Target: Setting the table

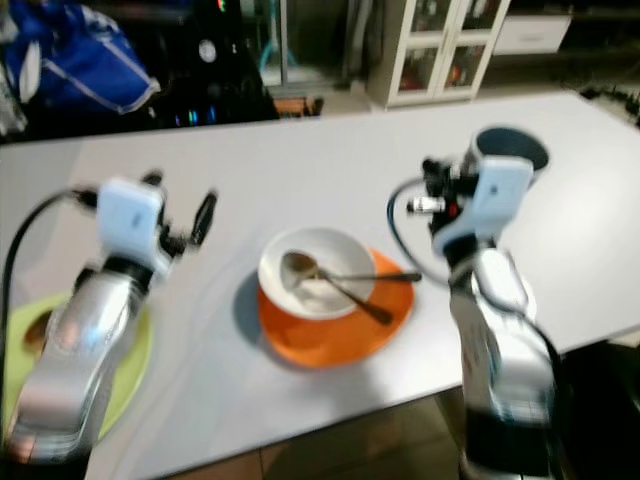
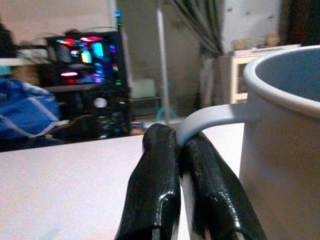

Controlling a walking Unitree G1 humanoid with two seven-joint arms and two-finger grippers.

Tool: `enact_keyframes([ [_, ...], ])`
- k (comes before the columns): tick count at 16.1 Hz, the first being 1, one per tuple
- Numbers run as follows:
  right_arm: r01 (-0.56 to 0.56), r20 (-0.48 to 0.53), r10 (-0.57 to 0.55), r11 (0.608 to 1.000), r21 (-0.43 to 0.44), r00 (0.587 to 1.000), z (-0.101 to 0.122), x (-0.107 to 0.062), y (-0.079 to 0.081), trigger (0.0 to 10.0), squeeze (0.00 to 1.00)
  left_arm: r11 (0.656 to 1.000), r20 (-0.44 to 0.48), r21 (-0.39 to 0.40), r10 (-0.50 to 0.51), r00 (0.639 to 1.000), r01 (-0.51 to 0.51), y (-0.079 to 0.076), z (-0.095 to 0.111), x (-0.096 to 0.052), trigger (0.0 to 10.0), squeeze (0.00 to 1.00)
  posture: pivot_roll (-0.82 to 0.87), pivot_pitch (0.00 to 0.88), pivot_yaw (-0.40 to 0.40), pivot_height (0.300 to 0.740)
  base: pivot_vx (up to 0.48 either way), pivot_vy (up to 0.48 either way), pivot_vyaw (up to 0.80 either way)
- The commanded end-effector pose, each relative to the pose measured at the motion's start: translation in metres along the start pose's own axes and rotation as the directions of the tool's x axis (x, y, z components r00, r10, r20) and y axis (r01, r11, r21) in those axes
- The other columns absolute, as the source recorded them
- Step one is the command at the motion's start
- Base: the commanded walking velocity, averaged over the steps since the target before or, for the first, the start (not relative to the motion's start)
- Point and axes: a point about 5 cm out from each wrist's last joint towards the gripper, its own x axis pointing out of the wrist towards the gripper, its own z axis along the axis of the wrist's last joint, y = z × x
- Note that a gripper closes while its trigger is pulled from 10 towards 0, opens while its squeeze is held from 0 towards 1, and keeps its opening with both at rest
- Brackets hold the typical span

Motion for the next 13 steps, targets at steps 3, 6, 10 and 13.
enact_keyframes([
  [3, 0.005, 0.008, -0.005, 1.0, 0.007, 1.0, 0.002, -0.002, -0.004, 10.0, 0.0, 0.998, 0.03, -0.007, -0.057, 0.998, 0.057, -0.009, 0.007, 0.0, 10.0, 0.0, -0.01, 0.054, -0.011, 0.74, 0.0, 0.0, 0.0],
  [6, 0.072, 0.021, -0.072, 0.997, -0.01, 0.997, -0.003, 0.006, -0.011, 10.0, 0.0, 0.997, 0.036, 0.002, -0.077, 0.996, 0.077, -0.009, 0.008, 0.002, 10.0, 0.0, -0.01, 0.031, -0.01, 0.74, 0.0, 0.0, 0.0],
  [10, 0.029, -0.032, -0.029, 1.0, 0.004, 0.999, -0.016, 0.028, -0.017, 10.0, 0.0, 0.987, 0.019, 0.046, -0.158, 0.987, 0.157, -0.009, 0.003, 0.001, 10.0, 0.0, 0.01, 0.012, -0.018, 0.74, 0.0, 0.0, 0.0],
  [13, -0.071, -0.084, 0.074, 0.996, 0.047, 0.994, -0.019, 0.061, -0.009, 10.0, 0.0, 0.978, 0.016, 0.056, -0.201, 0.979, 0.2, -0.01, 0.005, -0.003, 10.0, 0.0, 0.02, 0.022, -0.016, 0.74, 0.0, 0.0, 0.0],
])
